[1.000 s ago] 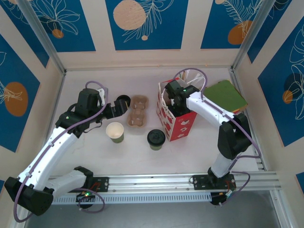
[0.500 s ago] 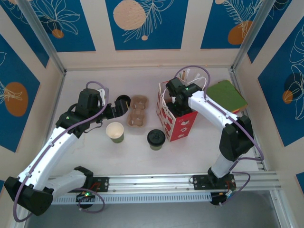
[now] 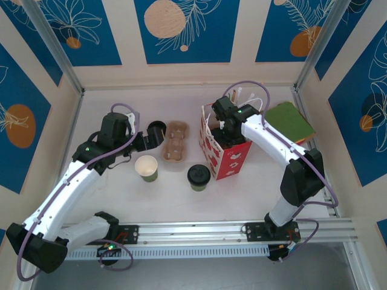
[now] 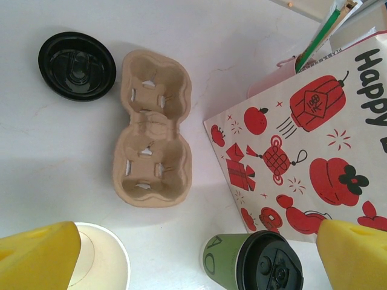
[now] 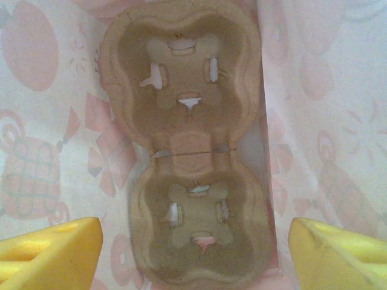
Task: Pack the takeout coffee
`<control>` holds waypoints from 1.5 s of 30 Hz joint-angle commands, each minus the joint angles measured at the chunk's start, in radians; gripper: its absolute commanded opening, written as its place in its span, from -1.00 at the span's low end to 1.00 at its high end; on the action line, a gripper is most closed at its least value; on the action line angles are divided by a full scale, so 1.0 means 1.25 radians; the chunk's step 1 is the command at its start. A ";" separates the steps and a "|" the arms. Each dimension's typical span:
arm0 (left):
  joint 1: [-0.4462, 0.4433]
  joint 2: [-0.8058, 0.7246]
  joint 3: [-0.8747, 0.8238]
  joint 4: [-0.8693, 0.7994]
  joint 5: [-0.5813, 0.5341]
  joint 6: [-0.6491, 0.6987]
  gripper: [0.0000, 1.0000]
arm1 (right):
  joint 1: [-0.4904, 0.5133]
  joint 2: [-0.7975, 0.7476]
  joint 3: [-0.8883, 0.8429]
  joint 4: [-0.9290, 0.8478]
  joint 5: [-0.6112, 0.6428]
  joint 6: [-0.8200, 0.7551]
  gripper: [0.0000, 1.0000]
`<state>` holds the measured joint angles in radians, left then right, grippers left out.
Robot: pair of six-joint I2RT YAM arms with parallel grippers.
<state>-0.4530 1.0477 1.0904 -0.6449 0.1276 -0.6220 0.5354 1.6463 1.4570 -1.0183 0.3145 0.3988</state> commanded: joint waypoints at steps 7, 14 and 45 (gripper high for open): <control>-0.014 0.005 0.015 0.007 -0.010 -0.002 1.00 | -0.004 -0.045 0.036 -0.034 0.002 0.020 0.64; -0.020 0.010 0.018 0.009 -0.010 -0.002 1.00 | -0.004 -0.057 0.061 -0.049 0.002 0.026 0.67; -0.043 0.034 0.038 0.017 -0.009 0.004 1.00 | -0.009 -0.099 0.219 -0.120 0.007 0.028 0.79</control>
<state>-0.4911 1.0878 1.1034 -0.6426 0.1246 -0.6216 0.5304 1.5578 1.6890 -1.1389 0.3153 0.4217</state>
